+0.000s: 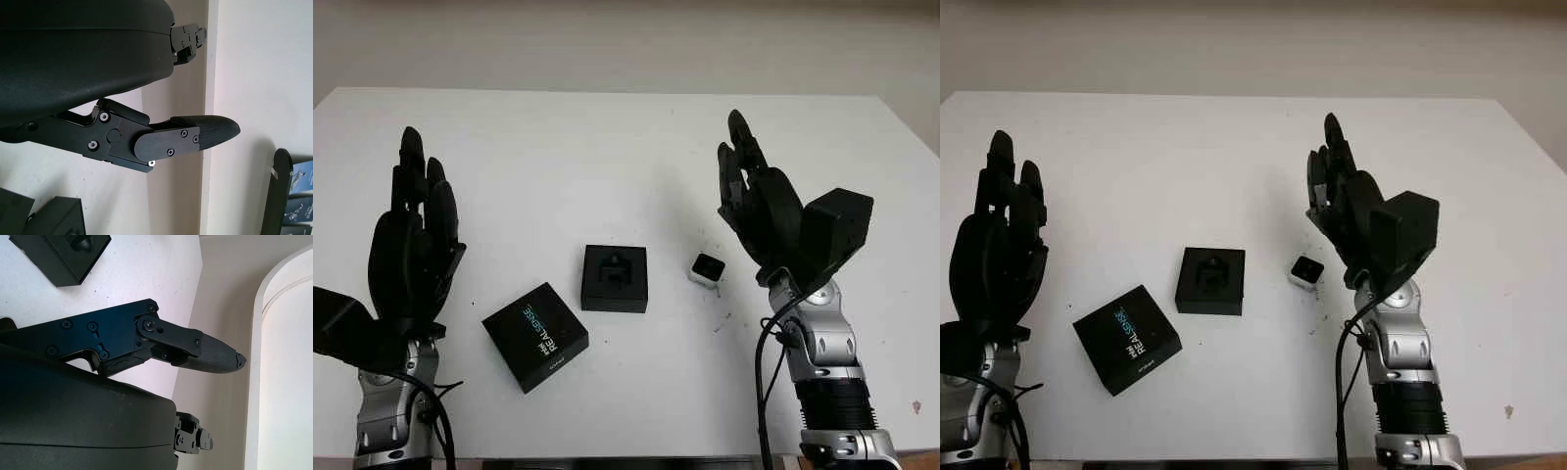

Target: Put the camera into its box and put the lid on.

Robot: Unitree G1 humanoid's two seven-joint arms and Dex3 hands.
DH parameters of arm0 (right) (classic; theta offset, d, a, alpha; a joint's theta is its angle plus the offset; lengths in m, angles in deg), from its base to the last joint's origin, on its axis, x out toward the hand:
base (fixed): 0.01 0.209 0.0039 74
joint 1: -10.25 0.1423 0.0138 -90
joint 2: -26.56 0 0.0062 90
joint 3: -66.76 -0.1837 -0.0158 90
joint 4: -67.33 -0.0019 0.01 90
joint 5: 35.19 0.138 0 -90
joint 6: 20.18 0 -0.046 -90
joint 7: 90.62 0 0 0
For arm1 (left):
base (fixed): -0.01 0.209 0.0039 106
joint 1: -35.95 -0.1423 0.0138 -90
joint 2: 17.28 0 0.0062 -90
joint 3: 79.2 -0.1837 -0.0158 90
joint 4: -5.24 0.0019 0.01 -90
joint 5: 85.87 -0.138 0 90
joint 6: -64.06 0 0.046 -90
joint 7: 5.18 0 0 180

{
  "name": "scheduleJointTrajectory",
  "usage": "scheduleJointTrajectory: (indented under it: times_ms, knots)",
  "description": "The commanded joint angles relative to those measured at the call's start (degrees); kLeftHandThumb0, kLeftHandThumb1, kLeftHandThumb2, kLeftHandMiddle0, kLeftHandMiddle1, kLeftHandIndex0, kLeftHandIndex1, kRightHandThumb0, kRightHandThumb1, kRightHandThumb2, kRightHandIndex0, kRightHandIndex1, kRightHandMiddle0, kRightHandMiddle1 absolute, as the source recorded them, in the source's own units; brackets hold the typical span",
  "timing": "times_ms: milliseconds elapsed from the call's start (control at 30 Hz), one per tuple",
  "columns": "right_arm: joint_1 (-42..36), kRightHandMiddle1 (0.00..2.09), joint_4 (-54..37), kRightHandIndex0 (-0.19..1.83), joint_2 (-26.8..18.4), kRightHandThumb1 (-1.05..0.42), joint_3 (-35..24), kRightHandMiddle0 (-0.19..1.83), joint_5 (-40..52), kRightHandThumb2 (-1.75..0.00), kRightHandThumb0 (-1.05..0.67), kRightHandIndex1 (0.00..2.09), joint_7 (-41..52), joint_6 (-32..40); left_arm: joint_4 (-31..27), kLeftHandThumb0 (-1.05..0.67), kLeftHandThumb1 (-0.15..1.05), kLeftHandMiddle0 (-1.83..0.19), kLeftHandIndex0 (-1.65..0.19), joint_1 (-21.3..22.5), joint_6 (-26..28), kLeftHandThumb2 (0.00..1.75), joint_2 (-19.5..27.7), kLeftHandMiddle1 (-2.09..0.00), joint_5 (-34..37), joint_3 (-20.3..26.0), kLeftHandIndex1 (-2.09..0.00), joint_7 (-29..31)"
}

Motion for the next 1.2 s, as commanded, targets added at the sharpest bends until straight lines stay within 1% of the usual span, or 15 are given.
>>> scheduleJointTrajectory:
  times_ms: [0,267,333,433,467,533,567,600,700,800,867,967,1000,1067,1167]
  knots:
    - [0.26,0.05,-1.3,-0.13,0.54,-1.05,0.29,-0.12,-0.05,-0.7,-0.7,0.05,-0.49,-0.12,-1.99,-0.74,1.05,0.16,0.17,-0.34,-0.22,0.53,-0.31,-0.05,-0.18,-0.58,-0.05,0.02]
    - [-0.03,0.05,-1.34,-0.13,1.01,-1.05,0.29,-0.13,0.86,-0.71,-0.71,0.05,0.09,0.25,-4.11,-0.74,1.05,0.15,0.16,-0.4,-0.11,0.5,-0.94,-0.06,0.48,-1.33,-0.05,0.4]
    - [0.6,0.05,-0.42,-0.14,0.43,-1.05,-0.63,-0.13,2.47,-0.7,-0.7,0.05,1.8,-0.17,-4.47,-0.74,1.05,0.16,0.16,-0.83,-0.13,0.49,-1.01,-0.05,0.57,-1.43,-0.05,0.6]
    - [2.3,0.05,1.15,-0.15,-1.27,-1.05,-2.09,-0.13,4.34,-0.55,-0.67,0.04,4.45,-0.76,-5.06,-0.74,1.05,0.17,0.17,-1.47,0.04,0.51,-1.2,-0.05,0.42,-1.57,-0.05,0.44]
    - [3.12,0.07,1.26,-0.11,-2.44,-1.05,-2.17,-0.09,3.93,-0.4,-0.69,0.07,4.96,-0.38,-5.25,-0.74,1.05,0.17,0.17,-1.63,0.11,0.51,-1.3,-0.05,0.29,-1.65,-0.05,0.26]
    - [5.88,0.09,2.63,-0.06,-6.06,-1.05,-2.35,-0.05,3.38,-0.21,-0.67,0.09,7.63,-0.58,-5.17,-0.74,1.05,0.17,0.18,-1.75,0.06,0.51,-1.52,-0.05,0.21,-1.83,-0.05,0.17]
    - [7.61,0.11,4.04,-0.03,-8.14,-0.99,-2.38,-0.02,3.42,-0.12,-0.57,0.1,9.95,-1.2,-5.01,-0.74,1.05,0.17,0.18,-1.72,0.02,0.5,-1.74,-0.05,0.29,-1.93,-0.05,0.12]
    - [9.3,0.14,5.43,0.0,-10.09,-0.96,-2.27,0.0,3.13,-0.09,-0.52,0.11,11.84,-1.45,-4.88,-0.74,1.05,0.17,0.18,-1.68,0.08,0.49,-1.95,-0.05,0.49,-2.03,-0.05,0.13]
    - [12.86,0.64,9.48,0.08,-14.44,-0.9,-1.4,-0.16,1.83,-0.05,-0.42,0.18,16.68,-2.6,-4.6,-0.74,1.05,0.16,0.17,-1.53,0.02,0.48,-2.45,-0.06,0.41,-2.29,-0.05,0.03]
    - [16.35,0.8,12.88,0.16,-19.86,-0.85,1.02,-0.16,-1.6,-0.04,-0.35,0.23,21.94,-2.61,-3.79,-0.73,1.05,0.16,0.17,-1.1,-0.34,0.47,-3.18,-0.06,0.45,-2.43,-0.05,-0.02]
    - [17.65,0.58,13.88,0.2,-22.82,-0.8,3.13,-0.01,-4.75,-0.05,-0.28,0.22,24.48,-3.26,-3.51,-0.74,1.05,0.16,0.18,-0.89,-0.35,0.48,-3.41,-0.06,-0.11,-2.61,-0.05,-0.38]
    - [19.04,0.34,17.48,0.26,-25.96,-0.76,6.06,0.16,-9.53,-0.05,-0.26,0.18,27.07,-10.41,-3.18,-0.74,1.05,0.16,0.18,-0.69,-0.64,0.5,-3.47,-0.05,-0.63,-2.77,-0.05,-0.38]
    - [19.5,0.31,18.5,0.28,-27.01,-0.75,7.23,0.2,-11.51,-0.05,-0.27,0.18,27.49,-13.03,-3.12,-0.73,1.05,0.16,0.18,-0.63,-0.66,0.5,-3.55,-0.05,-0.69,-2.78,-0.05,-0.47]
    - [20.59,0.25,20.43,0.32,-30.18,-0.73,10.9,0.29,-18.38,-0.05,-0.34,0.17,26.88,-20.09,-2.95,-0.73,1.05,0.16,0.18,-0.56,-0.66,0.5,-3.52,-0.05,-0.7,-2.72,-0.05,-0.51]
    - [21.68,0.15,22.53,0.32,-32.48,-0.74,13.73,0.35,-24.16,-0.06,-0.43,0.13,26.17,-26.34,-2.81,-0.73,1.05,0.16,0.18,-0.56,-0.82,0.51,-3.54,-0.06,-0.8,-2.67,-0.05,-0.72]
